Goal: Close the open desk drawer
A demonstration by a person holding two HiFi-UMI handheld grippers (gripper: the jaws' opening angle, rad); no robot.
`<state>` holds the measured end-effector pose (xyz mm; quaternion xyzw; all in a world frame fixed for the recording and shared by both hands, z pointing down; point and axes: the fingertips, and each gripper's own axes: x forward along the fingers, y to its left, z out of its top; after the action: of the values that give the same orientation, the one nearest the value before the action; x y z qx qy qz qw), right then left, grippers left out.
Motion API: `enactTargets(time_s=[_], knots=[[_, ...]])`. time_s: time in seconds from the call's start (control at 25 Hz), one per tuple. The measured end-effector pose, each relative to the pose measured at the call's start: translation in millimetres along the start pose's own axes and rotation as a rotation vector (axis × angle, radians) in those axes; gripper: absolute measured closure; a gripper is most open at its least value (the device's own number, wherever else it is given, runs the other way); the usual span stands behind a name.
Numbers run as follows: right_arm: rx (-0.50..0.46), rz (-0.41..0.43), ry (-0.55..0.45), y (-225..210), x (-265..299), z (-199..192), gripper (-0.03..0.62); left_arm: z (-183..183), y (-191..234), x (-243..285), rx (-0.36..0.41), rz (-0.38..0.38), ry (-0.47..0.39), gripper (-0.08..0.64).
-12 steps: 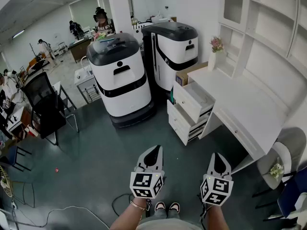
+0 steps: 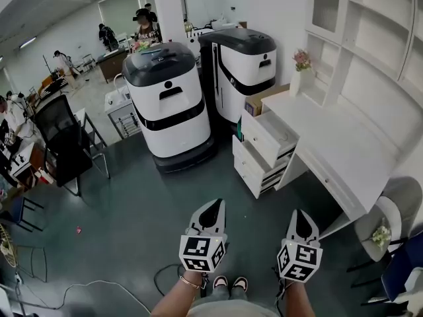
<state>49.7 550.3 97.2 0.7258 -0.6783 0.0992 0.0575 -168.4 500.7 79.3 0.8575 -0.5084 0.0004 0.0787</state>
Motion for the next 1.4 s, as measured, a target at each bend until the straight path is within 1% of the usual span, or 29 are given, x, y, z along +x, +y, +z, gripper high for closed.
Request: enactTargets(time_s=[0.2, 0.52, 0.56, 0.64, 0.8, 0.92, 1.0, 1.2, 1.4], knots=[[0.01, -0.001, 0.006, 0.0, -0.2, -0.3, 0.586, -7.1, -5.6, 2.7, -0.016, -0.052, 0.065, 0.549], [0.008, -0.001, 0.016, 3.2, -1.8, -4.9, 0.586, -9.9, -1.8, 1.4, 0.003, -0.058, 0.079, 0.548], [0.007, -0.001, 0.017, 4.0, -1.7, -5.0, 0.586, -9.9, -1.0, 1.4, 0.004, -0.062, 0.08, 0.543], [0.005, -0.001, 0.02, 4.9, -1.3, -5.7, 0.586, -10.6, -0.1, 1.8, 0.004, -0.071, 0.082, 0.448], [0.001, 0.003, 0.028, 5.4, -1.1, -8.2, 0.586, -13.1, 1.3, 2.3, 0.012, -0.078, 0.085, 0.448], [-0.002, 0.005, 0.037, 6.7, -1.4, -9.6, 0.586, -14.4, 4.4, 2.9, 0.01, -0.092, 0.087, 0.409], [-0.002, 0.007, 0.045, 5.1, 0.4, -11.6, 0.586, -16.2, 7.3, 5.4, 0.012, -0.092, 0.09, 0.396], [-0.001, 0.003, 0.063, -7.9, 9.0, -14.6, 0.586, -19.0, 12.4, 16.4, 0.005, -0.069, 0.096, 0.396], [0.01, -0.007, 0.05, -28.2, 21.8, -9.6, 0.586, -19.2, 11.6, 33.7, 0.011, -0.054, 0.094, 0.396]])
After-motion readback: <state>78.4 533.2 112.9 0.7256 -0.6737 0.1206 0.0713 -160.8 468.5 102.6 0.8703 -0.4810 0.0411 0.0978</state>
